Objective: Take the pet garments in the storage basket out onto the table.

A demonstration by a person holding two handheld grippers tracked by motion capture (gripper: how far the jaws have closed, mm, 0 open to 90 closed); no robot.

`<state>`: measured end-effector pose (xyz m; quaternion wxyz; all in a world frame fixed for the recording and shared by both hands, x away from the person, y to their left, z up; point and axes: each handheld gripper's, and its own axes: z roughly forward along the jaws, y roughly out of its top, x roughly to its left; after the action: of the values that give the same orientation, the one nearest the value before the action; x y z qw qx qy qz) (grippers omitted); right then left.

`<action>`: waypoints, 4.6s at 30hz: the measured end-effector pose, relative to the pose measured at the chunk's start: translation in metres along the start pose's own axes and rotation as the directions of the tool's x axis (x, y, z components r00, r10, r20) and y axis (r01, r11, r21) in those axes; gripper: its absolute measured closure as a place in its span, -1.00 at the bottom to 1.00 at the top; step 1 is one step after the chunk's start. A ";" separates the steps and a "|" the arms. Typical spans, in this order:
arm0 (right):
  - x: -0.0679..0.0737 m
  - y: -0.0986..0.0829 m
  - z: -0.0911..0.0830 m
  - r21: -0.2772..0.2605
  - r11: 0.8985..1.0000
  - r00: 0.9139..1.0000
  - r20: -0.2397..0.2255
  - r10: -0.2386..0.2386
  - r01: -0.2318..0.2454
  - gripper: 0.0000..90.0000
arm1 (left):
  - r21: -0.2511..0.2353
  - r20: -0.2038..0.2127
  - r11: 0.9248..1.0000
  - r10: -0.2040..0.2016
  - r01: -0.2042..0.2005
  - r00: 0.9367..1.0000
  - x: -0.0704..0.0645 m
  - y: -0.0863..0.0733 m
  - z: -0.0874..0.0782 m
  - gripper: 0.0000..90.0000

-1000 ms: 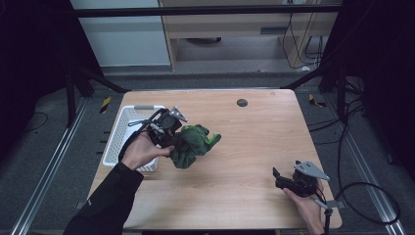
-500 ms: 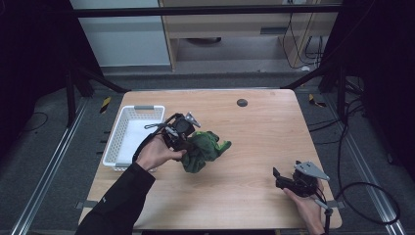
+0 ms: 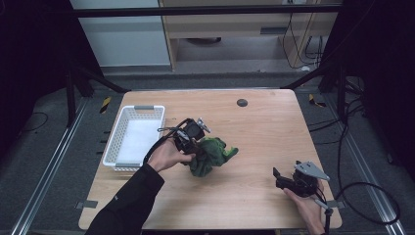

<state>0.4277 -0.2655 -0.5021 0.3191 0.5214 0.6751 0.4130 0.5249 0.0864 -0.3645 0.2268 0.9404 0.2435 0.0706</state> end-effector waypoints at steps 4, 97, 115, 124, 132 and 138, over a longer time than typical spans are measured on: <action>0.000 0.000 0.000 0.000 1.000 1.000 0.001 -0.002 0.002 -0.76 | 0.002 0.011 1.000 0.009 -0.009 1.000 -0.003 0.003 0.007 0.69; 0.000 -0.001 0.001 0.013 1.000 1.000 0.007 0.001 -0.001 -0.77 | -0.455 0.026 0.887 -0.083 0.085 0.996 -0.020 -0.075 -0.009 -0.20; 0.001 -0.001 -0.001 0.016 1.000 1.000 -0.006 0.001 -0.001 -0.78 | -0.509 -0.042 0.847 -0.203 0.154 0.978 -0.021 -0.121 -0.011 -0.22; 0.002 -0.001 -0.002 0.022 1.000 1.000 -0.014 0.002 -0.002 -0.79 | -0.511 -0.065 0.833 -0.283 0.211 0.957 -0.017 -0.151 -0.006 -0.23; 0.002 -0.001 -0.001 0.025 1.000 1.000 -0.024 -0.001 0.002 -0.79 | -0.515 -0.062 0.820 -0.326 0.249 0.943 -0.021 -0.178 -0.001 -0.23; 0.003 -0.001 -0.002 0.029 1.000 1.000 -0.028 0.002 -0.001 -0.80 | -0.497 -0.077 0.826 -0.347 0.266 0.935 -0.020 -0.192 0.001 -0.25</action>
<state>0.4247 -0.2631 -0.5018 0.3018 0.5208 0.6848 0.4108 0.4255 0.2253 -0.4547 0.4396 0.7942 0.3844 0.1682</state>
